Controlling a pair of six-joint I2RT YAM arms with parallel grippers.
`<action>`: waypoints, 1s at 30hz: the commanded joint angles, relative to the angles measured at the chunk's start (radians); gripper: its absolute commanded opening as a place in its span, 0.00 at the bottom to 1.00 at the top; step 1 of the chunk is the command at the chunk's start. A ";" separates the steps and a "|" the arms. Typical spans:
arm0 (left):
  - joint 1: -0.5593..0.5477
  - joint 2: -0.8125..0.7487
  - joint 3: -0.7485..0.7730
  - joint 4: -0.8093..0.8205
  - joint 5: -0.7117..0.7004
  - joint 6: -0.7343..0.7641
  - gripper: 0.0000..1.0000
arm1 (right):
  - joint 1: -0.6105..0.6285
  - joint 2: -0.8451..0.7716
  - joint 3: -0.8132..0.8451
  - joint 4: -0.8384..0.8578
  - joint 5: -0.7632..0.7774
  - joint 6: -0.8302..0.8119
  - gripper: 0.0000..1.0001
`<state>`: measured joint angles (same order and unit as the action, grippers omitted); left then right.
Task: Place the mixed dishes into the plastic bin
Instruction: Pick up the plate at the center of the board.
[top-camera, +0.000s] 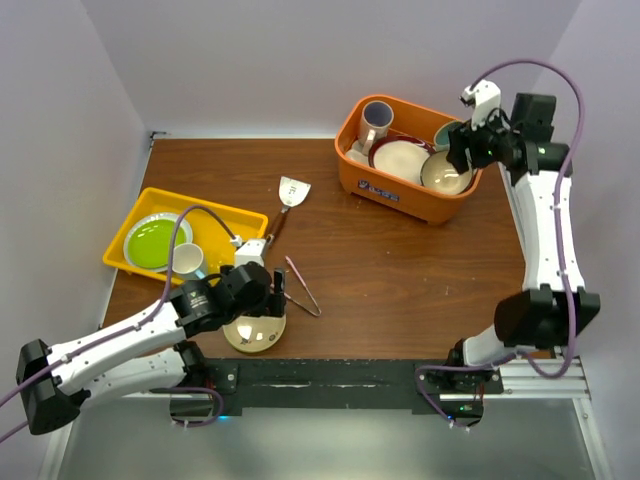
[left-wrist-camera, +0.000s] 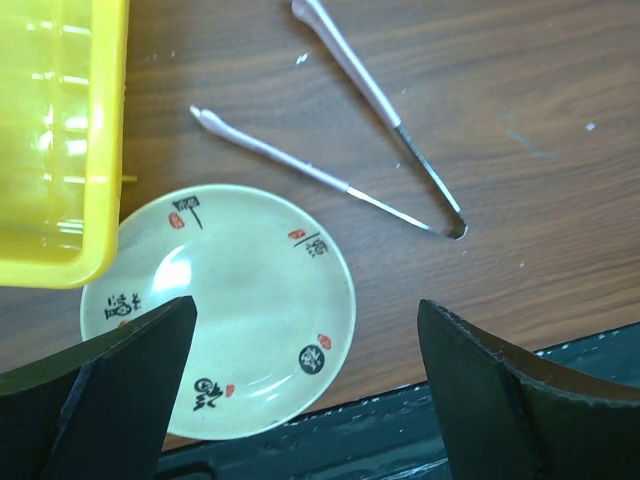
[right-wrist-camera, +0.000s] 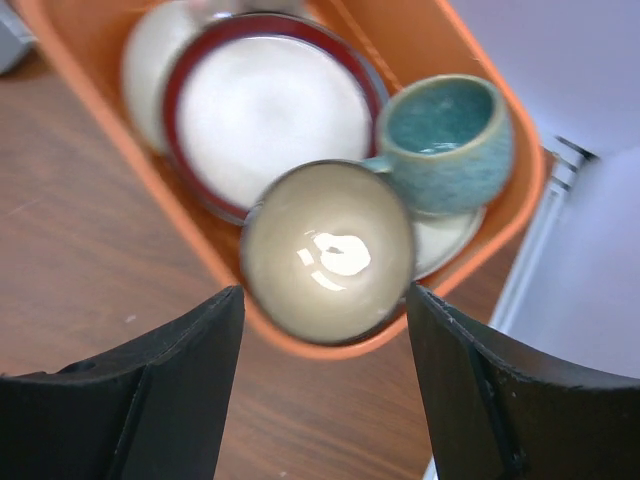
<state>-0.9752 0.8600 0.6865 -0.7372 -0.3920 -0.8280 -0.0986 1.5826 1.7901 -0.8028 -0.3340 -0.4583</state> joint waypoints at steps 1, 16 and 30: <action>0.006 0.031 0.027 -0.016 0.059 0.009 0.96 | 0.002 -0.174 -0.148 0.011 -0.360 -0.026 0.70; 0.006 -0.038 0.036 -0.031 0.013 0.024 0.90 | 0.555 -0.274 -0.666 0.264 -0.660 0.196 0.71; 0.006 -0.268 0.119 -0.116 -0.232 -0.034 0.96 | 0.980 0.103 -0.684 0.608 -0.361 0.736 0.65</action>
<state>-0.9752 0.5983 0.7650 -0.8337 -0.5385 -0.8234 0.7998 1.6028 1.0641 -0.2916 -0.8074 0.1081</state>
